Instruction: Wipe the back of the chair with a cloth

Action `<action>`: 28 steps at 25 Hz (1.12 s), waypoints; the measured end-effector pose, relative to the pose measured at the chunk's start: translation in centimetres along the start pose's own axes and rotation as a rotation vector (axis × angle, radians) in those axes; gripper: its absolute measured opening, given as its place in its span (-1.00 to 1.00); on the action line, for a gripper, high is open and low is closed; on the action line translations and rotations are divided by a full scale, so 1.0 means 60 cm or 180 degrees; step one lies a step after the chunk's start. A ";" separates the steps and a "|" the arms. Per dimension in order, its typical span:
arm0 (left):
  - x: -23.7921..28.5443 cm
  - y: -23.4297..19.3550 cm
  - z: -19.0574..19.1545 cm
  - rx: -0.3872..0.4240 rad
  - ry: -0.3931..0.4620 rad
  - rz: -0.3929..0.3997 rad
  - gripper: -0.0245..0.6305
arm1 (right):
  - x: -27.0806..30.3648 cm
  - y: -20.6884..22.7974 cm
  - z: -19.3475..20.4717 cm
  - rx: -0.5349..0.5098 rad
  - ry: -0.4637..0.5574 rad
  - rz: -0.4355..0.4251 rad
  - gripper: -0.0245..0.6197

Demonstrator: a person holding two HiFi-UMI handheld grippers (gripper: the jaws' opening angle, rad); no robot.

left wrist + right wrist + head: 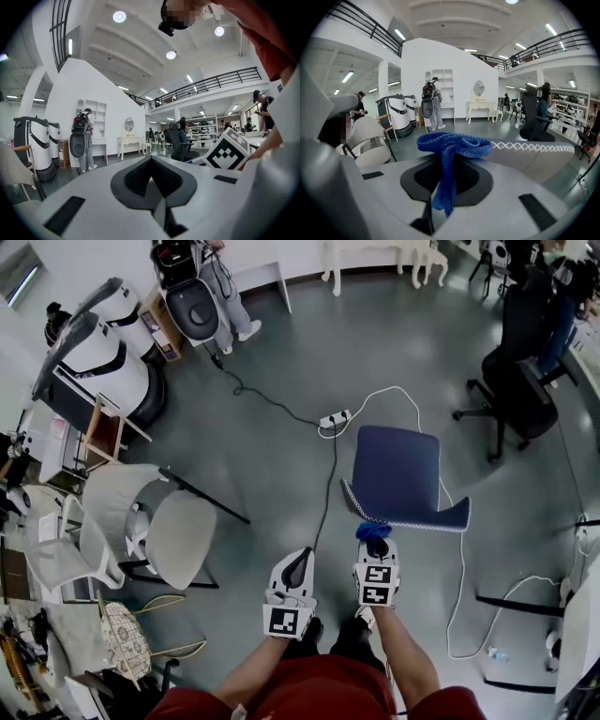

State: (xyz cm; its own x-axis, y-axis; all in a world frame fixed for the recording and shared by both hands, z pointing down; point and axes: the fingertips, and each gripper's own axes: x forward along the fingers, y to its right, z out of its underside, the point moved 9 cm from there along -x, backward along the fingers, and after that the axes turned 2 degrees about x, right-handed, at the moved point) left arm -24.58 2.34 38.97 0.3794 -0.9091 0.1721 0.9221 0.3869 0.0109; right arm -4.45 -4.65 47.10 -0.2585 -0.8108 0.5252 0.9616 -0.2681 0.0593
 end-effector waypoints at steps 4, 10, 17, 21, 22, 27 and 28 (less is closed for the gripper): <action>0.009 -0.007 -0.019 0.0052 0.0164 -0.0018 -0.88 | -0.048 -0.002 -0.041 -0.0095 0.0154 -0.0142 -0.73; 0.012 0.004 -0.087 -0.0032 0.0130 0.0123 -0.88 | -0.153 0.027 -0.100 -0.0061 0.0499 -0.0016 -0.73; 0.023 0.002 -0.173 0.0294 0.0398 0.0250 -0.88 | -0.230 0.068 -0.201 -0.0102 0.0951 0.0225 -0.73; 0.030 0.003 -0.244 0.0179 0.0536 0.0271 -0.88 | -0.267 0.101 -0.267 -0.0104 0.1215 0.0320 -0.73; 0.032 0.003 -0.261 0.0162 0.0578 0.0281 -0.88 | -0.275 0.109 -0.282 -0.0106 0.1273 0.0331 -0.73; 0.042 -0.008 -0.349 0.0217 0.0914 0.0267 -0.88 | -0.314 0.125 -0.370 -0.0134 0.1665 0.0338 -0.73; 0.042 -0.008 -0.368 0.0227 0.0987 0.0260 -0.88 | -0.326 0.125 -0.386 -0.0154 0.1757 0.0336 -0.73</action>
State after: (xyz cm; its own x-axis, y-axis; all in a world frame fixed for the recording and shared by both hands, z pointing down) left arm -22.38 -3.55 17.65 0.4671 -0.8742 -0.1328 0.8842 0.4603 0.0801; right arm 5.67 -2.88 17.62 -0.1837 -0.9830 0.0033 0.9829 -0.1837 -0.0154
